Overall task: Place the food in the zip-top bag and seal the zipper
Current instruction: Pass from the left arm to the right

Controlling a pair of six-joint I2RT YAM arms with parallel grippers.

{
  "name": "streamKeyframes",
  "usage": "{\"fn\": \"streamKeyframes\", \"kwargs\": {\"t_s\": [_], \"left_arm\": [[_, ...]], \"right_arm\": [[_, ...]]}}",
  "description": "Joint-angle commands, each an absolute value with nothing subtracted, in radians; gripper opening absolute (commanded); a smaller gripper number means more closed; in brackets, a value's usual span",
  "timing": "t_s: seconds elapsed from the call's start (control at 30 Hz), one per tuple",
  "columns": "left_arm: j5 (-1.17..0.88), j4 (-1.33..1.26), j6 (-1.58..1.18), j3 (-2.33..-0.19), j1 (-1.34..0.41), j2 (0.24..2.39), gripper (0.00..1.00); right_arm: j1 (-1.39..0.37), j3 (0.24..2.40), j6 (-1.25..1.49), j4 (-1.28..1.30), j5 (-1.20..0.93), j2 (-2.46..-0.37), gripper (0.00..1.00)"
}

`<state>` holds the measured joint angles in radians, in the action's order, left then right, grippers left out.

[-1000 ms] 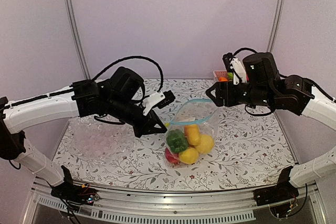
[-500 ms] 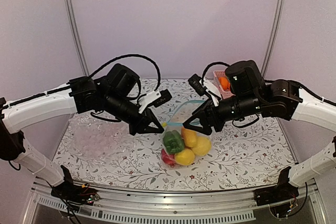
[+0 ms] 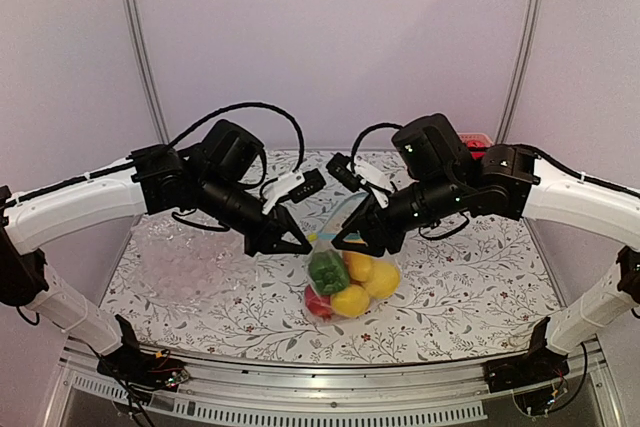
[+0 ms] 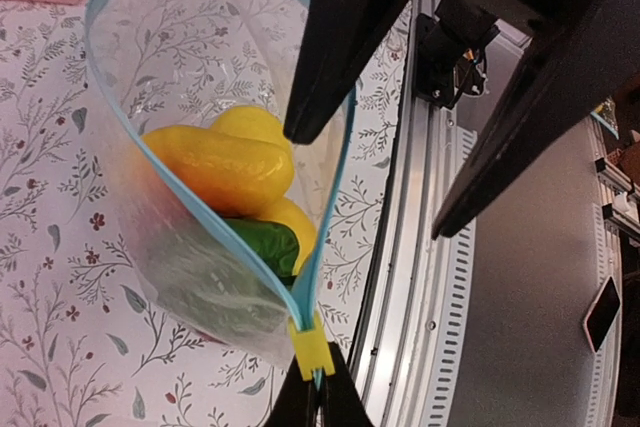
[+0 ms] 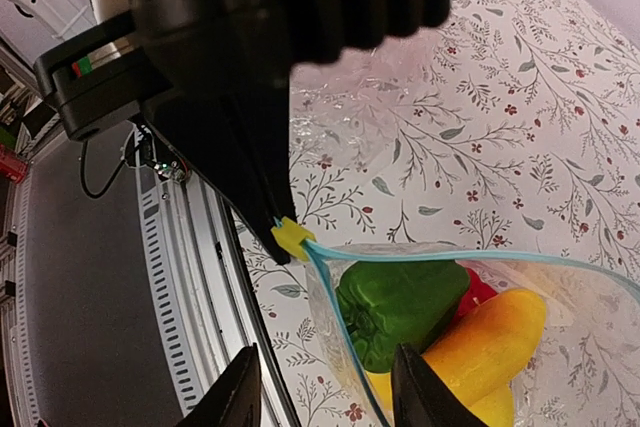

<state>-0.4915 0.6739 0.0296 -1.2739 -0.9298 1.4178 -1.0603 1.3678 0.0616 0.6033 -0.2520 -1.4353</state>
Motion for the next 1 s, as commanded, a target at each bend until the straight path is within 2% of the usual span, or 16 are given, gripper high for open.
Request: {"fn": "streamKeyframes", "kwargs": {"t_s": [0.0, 0.17, 0.5, 0.53, 0.57, 0.67, 0.7, 0.77, 0.97], "left_arm": [[-0.532, 0.652, 0.026, -1.263, -0.907, 1.395, 0.0], [-0.548, 0.65, 0.023, -1.262, -0.902, 1.398, 0.0], [-0.542, 0.633, 0.015, -1.247, -0.892, 1.377, 0.02], [-0.534, 0.633, 0.017, -1.247, -0.89, 1.372, 0.05], [-0.524, 0.633, 0.018, -1.246, -0.887, 1.362, 0.13], [-0.478, 0.607, 0.014, -1.227, -0.874, 1.322, 0.48], [-0.466, 0.588, 0.012, -1.215, -0.87, 1.305, 0.55], [-0.443, 0.559, 0.008, -1.19, -0.864, 1.28, 0.6], [-0.435, 0.538, 0.004, -1.173, -0.873, 1.292, 0.64]], "right_arm": [[-1.065, 1.376, 0.041, 0.635, -0.284, -1.462, 0.43], [-1.066, 1.371, 0.041, 0.62, -0.288, -1.474, 0.35], [-1.066, 1.328, 0.059, 0.541, -0.218, -1.46, 0.0], [-1.065, 1.32, 0.065, 0.527, -0.214, -1.453, 0.0], [-1.065, 1.312, 0.071, 0.515, -0.207, -1.443, 0.0], [-1.065, 1.288, 0.087, 0.473, -0.185, -1.417, 0.0], [-1.066, 1.279, 0.093, 0.459, -0.184, -1.408, 0.0], [-1.065, 1.261, 0.107, 0.429, -0.181, -1.389, 0.0], [-1.065, 1.243, 0.146, 0.388, -0.136, -1.369, 0.0]]}}
